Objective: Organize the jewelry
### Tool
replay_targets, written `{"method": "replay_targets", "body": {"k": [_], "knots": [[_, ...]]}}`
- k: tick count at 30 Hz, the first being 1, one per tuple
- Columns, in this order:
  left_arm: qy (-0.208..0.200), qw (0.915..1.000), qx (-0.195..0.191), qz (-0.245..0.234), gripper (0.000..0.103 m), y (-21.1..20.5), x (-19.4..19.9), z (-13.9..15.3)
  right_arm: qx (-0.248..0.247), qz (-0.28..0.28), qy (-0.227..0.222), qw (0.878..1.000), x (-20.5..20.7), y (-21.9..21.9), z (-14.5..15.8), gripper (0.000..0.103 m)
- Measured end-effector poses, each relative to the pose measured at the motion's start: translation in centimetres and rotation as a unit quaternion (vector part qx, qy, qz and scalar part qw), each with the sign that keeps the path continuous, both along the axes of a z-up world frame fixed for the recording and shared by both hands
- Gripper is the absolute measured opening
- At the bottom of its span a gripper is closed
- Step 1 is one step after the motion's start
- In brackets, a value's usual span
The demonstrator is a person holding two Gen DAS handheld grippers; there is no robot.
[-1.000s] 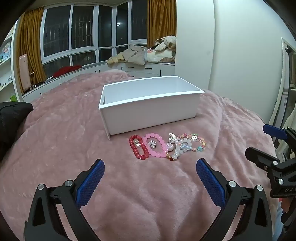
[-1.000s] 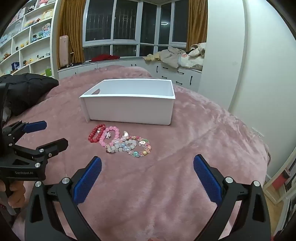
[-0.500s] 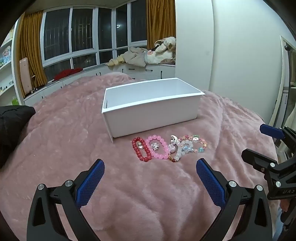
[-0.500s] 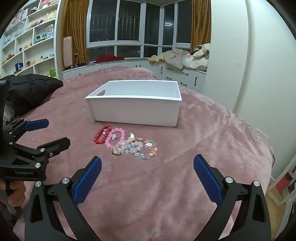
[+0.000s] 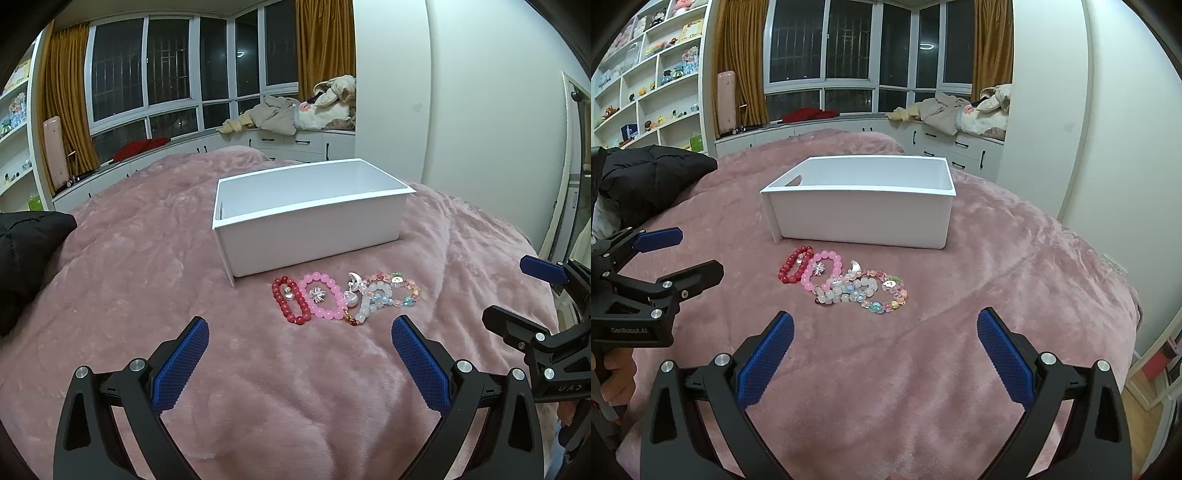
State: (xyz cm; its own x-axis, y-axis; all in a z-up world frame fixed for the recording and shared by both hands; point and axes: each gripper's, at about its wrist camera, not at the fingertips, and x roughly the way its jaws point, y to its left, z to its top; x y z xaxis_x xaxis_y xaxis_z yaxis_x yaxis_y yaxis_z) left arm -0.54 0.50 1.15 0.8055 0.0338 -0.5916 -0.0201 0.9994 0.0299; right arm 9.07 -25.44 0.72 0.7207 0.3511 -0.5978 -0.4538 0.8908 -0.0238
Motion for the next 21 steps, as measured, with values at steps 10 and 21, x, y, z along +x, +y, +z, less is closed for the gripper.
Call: {"method": "replay_targets", "body": {"k": [10, 21], "knots": [[-0.001, 1.0, 0.002, 0.003, 0.1, 0.19, 0.0, 0.33, -0.004, -0.003, -0.011, 1.0, -0.1, -0.06, 0.09, 0.098], [0.006, 1.0, -0.001, -0.003, 0.1, -0.05, 0.19, -0.01, 0.005, 0.002, -0.011, 1.0, 0.34, -0.23, 0.13, 0.098]]}}
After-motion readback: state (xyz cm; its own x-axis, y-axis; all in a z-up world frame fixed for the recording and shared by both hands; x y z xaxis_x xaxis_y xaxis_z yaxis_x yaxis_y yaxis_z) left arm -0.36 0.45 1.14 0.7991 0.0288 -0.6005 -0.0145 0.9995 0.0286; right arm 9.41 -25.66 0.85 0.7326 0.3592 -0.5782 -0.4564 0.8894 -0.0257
